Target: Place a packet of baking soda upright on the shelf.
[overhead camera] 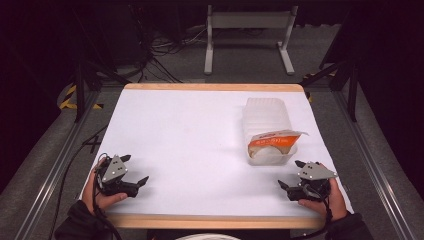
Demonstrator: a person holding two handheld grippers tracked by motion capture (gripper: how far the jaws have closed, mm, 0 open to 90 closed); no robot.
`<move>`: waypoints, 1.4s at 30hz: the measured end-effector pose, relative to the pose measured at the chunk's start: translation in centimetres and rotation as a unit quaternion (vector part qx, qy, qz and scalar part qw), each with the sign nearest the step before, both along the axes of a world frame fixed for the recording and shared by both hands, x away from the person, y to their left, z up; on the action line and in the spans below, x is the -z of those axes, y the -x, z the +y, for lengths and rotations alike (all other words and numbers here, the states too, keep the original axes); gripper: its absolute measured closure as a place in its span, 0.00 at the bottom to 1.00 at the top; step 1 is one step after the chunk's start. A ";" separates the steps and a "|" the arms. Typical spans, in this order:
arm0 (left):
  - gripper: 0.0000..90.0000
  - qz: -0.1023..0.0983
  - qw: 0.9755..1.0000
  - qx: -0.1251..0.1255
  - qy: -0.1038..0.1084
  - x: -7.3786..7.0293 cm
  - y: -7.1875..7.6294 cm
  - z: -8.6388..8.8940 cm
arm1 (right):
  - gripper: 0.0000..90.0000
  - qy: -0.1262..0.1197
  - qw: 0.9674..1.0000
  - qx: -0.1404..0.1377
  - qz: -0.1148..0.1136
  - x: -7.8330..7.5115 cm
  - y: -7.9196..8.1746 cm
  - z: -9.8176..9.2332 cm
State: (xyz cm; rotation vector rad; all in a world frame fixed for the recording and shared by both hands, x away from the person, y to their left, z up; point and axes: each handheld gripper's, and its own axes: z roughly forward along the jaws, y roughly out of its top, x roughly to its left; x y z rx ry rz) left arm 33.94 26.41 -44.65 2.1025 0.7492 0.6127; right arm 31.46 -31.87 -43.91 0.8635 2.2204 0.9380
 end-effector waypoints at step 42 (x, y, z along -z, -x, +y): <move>0.07 0.018 0.999 -0.004 0.028 0.5 0.5 1.1 | 0.14 -0.014 1.000 0.013 -0.018 -0.5 -0.1 -0.3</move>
